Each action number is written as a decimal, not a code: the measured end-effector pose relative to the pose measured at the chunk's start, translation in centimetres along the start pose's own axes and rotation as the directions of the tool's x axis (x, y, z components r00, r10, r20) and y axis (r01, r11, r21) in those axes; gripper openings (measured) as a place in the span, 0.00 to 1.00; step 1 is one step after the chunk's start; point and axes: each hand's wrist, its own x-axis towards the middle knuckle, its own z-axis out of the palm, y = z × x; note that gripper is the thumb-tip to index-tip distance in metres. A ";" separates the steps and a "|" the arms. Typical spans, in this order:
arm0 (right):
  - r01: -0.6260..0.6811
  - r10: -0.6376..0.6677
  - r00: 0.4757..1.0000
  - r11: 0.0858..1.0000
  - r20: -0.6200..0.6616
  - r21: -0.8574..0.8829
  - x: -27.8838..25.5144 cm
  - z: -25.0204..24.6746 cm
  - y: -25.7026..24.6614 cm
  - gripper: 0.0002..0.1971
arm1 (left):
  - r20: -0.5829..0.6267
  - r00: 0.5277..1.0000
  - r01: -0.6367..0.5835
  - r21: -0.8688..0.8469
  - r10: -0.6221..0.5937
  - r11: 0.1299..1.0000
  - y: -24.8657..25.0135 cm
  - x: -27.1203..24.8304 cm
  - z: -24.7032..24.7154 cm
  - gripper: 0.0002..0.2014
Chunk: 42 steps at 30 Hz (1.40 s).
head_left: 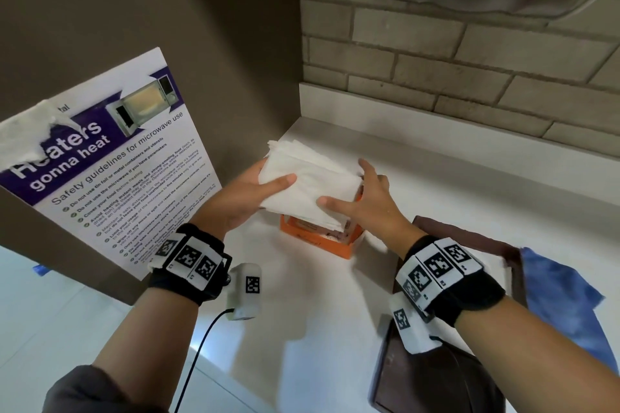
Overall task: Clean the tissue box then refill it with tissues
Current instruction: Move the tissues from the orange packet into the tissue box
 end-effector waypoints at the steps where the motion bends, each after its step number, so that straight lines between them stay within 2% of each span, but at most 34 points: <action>1: -0.012 0.013 1.000 0.996 -0.014 0.093 -0.2 -0.3 -0.4 0.57 | 0.002 1.000 -0.014 -0.040 0.014 0.999 0.6 -0.2 0.1 0.22; 2: -0.018 0.022 1.000 0.976 -0.014 0.217 -0.3 -0.7 -0.6 0.59 | 0.005 1.000 -0.029 -0.084 0.029 0.996 1.4 -0.4 0.3 0.21; 4: -0.044 0.023 0.999 0.866 0.048 0.498 -0.8 -1.5 -0.9 0.59 | 0.012 0.998 -0.054 -0.168 0.057 0.984 2.8 -1.0 1.1 0.18; 7: -0.049 -0.044 0.993 0.676 0.107 0.736 -2.4 -3.4 -1.5 0.42 | 0.010 0.997 -0.069 -0.246 0.073 0.967 4.4 -1.8 3.1 0.23; 9: -0.018 -0.107 0.989 0.594 0.101 0.804 -3.8 -4.7 -1.7 0.33 | 0.007 0.997 -0.071 -0.294 0.076 0.953 4.8 -2.1 4.8 0.20; 12: -0.019 -0.148 0.983 0.513 0.110 0.858 -5.4 -6.3 -1.1 0.35 | 0.034 0.999 -0.021 -0.393 0.038 0.919 4.9 -2.4 7.6 0.14; 14: -0.058 -0.100 0.989 0.436 0.113 0.898 -6.2 -7.3 -0.3 0.39 | 0.078 0.996 0.003 -0.427 0.033 0.904 4.8 -2.4 9.4 0.15; 17: -0.143 -0.007 0.989 0.246 0.149 0.959 -7.1 -8.4 1.8 0.38 | 0.128 0.991 0.036 -0.517 0.036 0.855 4.6 -2.2 11.8 0.12; 21: -0.107 0.073 0.993 0.146 0.097 0.983 -8.6 -9.4 3.5 0.28 | 0.181 0.983 0.089 -0.514 0.007 0.853 4.1 -2.0 14.4 0.12; 23: -0.065 0.095 0.994 0.119 0.054 0.991 -9.6 -10.5 3.9 0.35 | 0.162 0.987 0.087 -0.455 -0.014 0.886 3.5 -1.8 15.2 0.15; 25: -0.033 0.121 0.993 0.208 0.008 0.978 -10.8 -11.8 4.1 0.43 | 0.107 0.994 0.063 -0.368 -0.025 0.928 2.9 -1.7 15.8 0.13; 26: -0.022 0.127 0.992 0.279 -0.014 0.960 -11.4 -12.3 4.1 0.42 | 0.085 0.996 0.050 -0.328 -0.023 0.943 2.5 -1.7 16.1 0.11; 29: 0.021 0.160 0.979 0.531 -0.125 0.847 -12.6 -12.8 4.9 0.26 | 0.099 0.994 0.072 -0.266 -0.047 0.961 1.2 -1.7 17.7 0.15; 30: 0.030 0.169 0.972 0.604 -0.165 0.796 -12.8 -12.7 5.3 0.23 | 0.135 0.989 0.098 -0.269 -0.063 0.958 0.8 -1.7 18.3 0.17; 32: 0.013 0.194 0.956 0.717 -0.218 0.697 -13.1 -12.4 5.8 0.26 | 0.210 0.973 0.146 -0.264 -0.091 0.953 0.5 -1.8 19.5 0.20; 34: 0.002 0.209 0.941 0.783 -0.265 0.622 -13.4 -12.4 6.0 0.29 | 0.227 0.970 0.148 -0.249 -0.090 0.957 0.3 -1.6 20.3 0.20; 37: 0.051 0.184 0.910 0.840 -0.371 0.541 -13.8 -13.2 6.7 0.31 | 0.134 0.989 0.081 -0.163 -0.060 0.983 -0.1 -1.0 20.9 0.21; 39: 0.055 0.175 0.894 0.870 -0.413 0.489 -14.0 -13.9 7.6 0.32 | 0.073 0.996 0.046 -0.006 -0.046 0.999 -0.4 -0.9 21.1 0.30; 40: 0.031 0.178 0.892 0.893 -0.416 0.450 -14.1 -14.0 7.9 0.31 | 0.056 0.998 0.021 0.092 -0.026 0.996 -0.7 -1.0 21.3 0.31; 42: -0.059 0.190 0.897 0.947 -0.399 0.317 -14.6 -14.2 8.4 0.26 | 0.037 0.998 -0.064 0.281 0.056 0.957 -1.2 -1.1 21.9 0.24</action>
